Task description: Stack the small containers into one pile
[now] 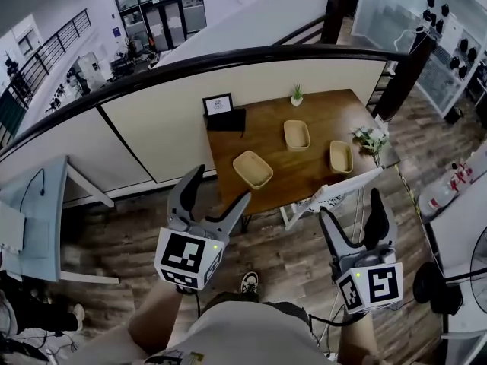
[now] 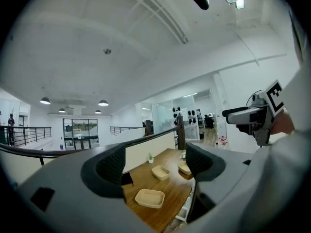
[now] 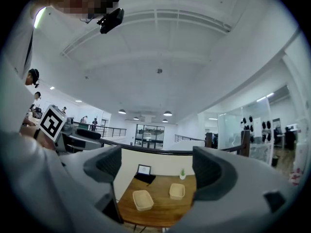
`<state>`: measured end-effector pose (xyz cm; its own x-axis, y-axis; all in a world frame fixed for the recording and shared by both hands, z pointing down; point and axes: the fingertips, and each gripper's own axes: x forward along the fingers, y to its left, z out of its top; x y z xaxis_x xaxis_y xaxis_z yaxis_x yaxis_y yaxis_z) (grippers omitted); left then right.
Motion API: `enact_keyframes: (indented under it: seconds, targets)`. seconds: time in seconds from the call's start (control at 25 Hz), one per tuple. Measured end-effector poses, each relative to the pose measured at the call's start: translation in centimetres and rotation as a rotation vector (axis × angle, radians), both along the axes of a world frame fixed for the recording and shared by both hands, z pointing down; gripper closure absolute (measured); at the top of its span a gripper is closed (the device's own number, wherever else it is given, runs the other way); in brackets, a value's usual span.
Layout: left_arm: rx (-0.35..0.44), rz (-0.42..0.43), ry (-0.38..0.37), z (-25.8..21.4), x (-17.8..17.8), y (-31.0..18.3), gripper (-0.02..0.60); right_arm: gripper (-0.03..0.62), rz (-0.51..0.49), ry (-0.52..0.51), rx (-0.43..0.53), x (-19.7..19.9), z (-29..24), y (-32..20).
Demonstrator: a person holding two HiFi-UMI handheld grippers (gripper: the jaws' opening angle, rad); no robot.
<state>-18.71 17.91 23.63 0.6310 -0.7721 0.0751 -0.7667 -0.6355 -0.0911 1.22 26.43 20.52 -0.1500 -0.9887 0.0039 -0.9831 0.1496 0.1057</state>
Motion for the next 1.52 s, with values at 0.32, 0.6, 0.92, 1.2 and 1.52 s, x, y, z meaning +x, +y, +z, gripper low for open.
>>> enact_keyframes:
  seconds: [0.32, 0.6, 0.92, 1.2, 1.52]
  targets:
    - [-0.031, -0.048, 0.017, 0.9, -1.7, -6.0, 0.207, 0.14, -0.036, 0.006, -0.028, -1.0, 1.2, -6.7]
    - [-0.058, -0.108, -0.004, 2.4, -1.6, -10.5, 0.207, 0.143, -0.085, -0.005, -0.042, 0.1, 2.3, -12.7]
    - [-0.07, -0.215, -0.038, 3.0, 0.3, -17.5, 0.207, 0.148, -0.202, -0.012, -0.065, 2.2, 4.1, -21.6]
    - [-0.106, -0.366, -0.067, 3.9, 2.3, -23.0, 0.207, 0.149, -0.372, -0.025, -0.113, 4.0, 5.6, -30.8]
    - [-0.127, -0.563, -0.072, 4.7, 3.1, -26.9, 0.207, 0.152, -0.571, -0.017, -0.132, 4.6, 6.4, -39.0]
